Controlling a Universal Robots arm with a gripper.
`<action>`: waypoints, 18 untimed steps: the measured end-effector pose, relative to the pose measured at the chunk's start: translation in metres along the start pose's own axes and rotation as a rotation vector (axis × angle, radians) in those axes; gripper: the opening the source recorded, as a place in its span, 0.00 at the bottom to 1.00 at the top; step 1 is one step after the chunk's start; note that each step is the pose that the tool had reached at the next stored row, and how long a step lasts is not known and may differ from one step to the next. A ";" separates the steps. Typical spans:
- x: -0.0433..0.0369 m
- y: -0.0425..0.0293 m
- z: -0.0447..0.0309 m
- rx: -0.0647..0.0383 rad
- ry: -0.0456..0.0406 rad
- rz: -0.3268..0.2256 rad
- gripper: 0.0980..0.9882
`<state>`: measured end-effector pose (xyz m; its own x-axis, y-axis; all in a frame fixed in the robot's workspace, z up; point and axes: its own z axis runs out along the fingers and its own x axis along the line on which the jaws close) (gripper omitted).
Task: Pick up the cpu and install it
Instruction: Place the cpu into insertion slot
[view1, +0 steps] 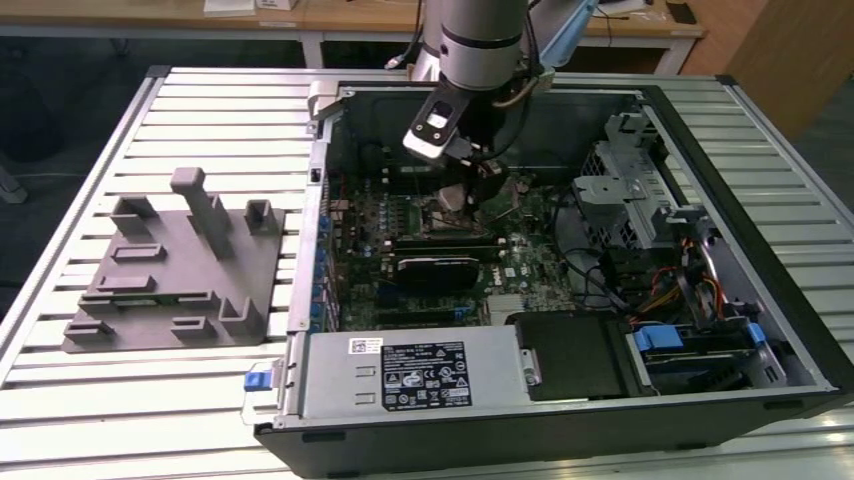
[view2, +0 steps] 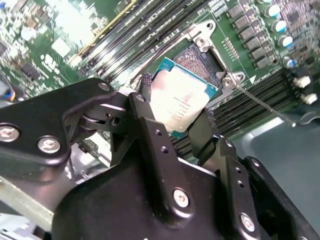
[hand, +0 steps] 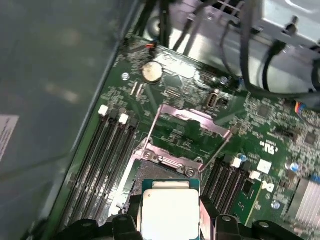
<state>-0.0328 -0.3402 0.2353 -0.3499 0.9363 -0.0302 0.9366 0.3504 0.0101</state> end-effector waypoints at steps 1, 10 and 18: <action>0.0000 0.0000 0.0001 0.001 -0.0002 0.018 0.50; 0.0000 0.0000 0.0019 0.006 -0.0019 0.181 0.50; 0.0000 -0.0001 0.0036 0.010 -0.0034 0.310 0.50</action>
<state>-0.0328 -0.3403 0.2317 -0.0479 0.9984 -0.0305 0.9988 0.0482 0.0100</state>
